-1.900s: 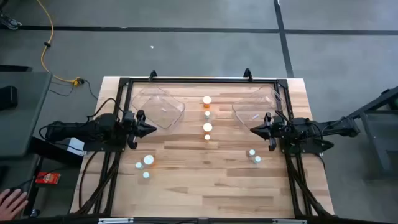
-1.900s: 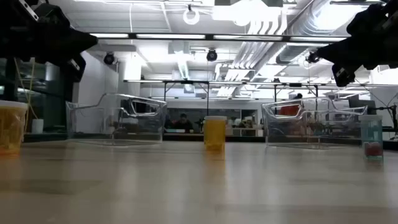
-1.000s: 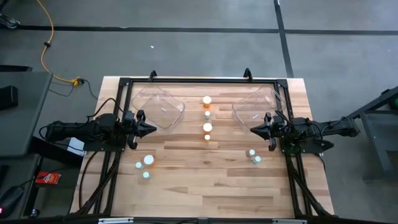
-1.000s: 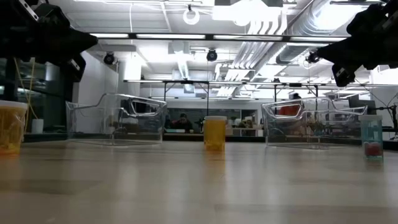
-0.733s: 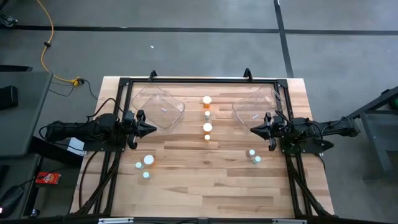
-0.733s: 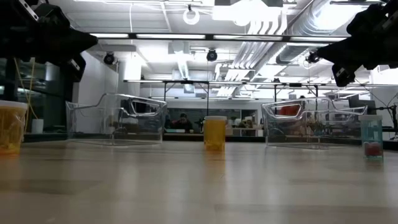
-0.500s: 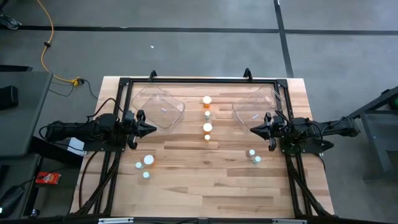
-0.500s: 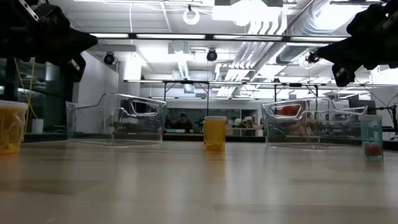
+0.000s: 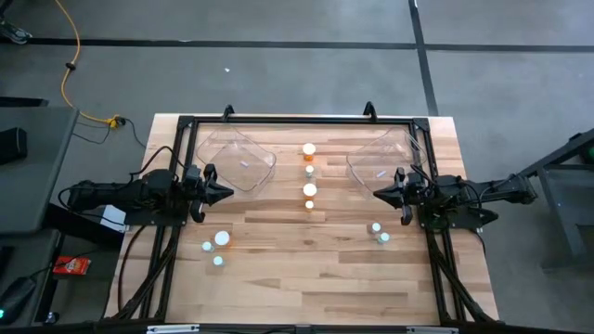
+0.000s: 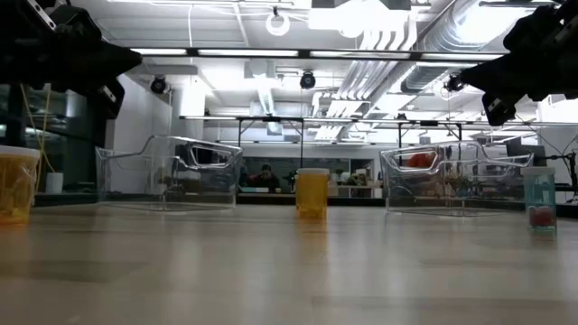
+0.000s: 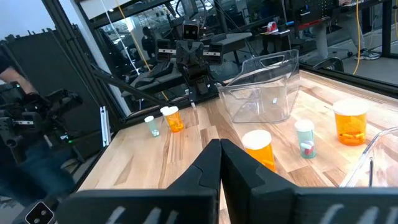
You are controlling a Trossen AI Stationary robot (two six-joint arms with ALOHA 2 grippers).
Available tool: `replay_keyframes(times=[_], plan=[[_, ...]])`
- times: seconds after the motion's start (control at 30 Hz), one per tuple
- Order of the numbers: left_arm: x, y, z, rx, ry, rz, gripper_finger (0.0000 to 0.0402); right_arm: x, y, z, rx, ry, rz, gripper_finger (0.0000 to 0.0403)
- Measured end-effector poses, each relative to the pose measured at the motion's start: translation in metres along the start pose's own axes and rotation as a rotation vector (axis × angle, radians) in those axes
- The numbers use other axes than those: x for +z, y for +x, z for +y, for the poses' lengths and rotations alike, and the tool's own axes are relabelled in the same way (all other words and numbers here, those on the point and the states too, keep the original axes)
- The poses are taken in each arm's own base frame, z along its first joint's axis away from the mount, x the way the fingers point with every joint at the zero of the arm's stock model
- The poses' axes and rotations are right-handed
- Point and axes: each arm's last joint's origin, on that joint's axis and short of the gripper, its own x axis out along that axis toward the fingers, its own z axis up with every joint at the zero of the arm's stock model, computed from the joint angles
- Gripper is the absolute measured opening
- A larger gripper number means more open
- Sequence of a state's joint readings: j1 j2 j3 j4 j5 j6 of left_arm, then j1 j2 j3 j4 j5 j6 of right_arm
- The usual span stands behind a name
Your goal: Pick and place medicine bottles into bin by pill shape (circle, oval)
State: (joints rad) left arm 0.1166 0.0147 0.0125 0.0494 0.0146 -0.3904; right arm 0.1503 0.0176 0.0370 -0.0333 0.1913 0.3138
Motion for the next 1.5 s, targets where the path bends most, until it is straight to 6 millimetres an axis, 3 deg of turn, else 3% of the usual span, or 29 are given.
replay_keyframes(times=[0.87,1.0,1.17,1.37,1.5], plan=[[0.001,0.000,-0.001,-0.006,-0.036,-0.015,0.0003,0.000,0.000,0.000,0.000,0.000,0.000,0.0000],[0.014,-0.001,-0.004,-0.031,-0.340,-0.153,0.0003,0.000,0.000,0.000,0.000,0.000,0.000,0.0000],[0.033,-0.007,-0.004,0.006,-0.730,-0.480,0.0003,0.000,0.000,0.000,0.000,0.000,0.000,0.0000],[0.044,-0.014,-0.001,0.121,-0.771,-0.723,0.0003,0.000,0.000,0.000,0.000,0.000,0.000,0.0000],[0.054,-0.015,-0.006,0.084,-0.724,-0.722,0.0003,0.000,0.000,0.000,0.000,0.000,0.000,0.0000]])
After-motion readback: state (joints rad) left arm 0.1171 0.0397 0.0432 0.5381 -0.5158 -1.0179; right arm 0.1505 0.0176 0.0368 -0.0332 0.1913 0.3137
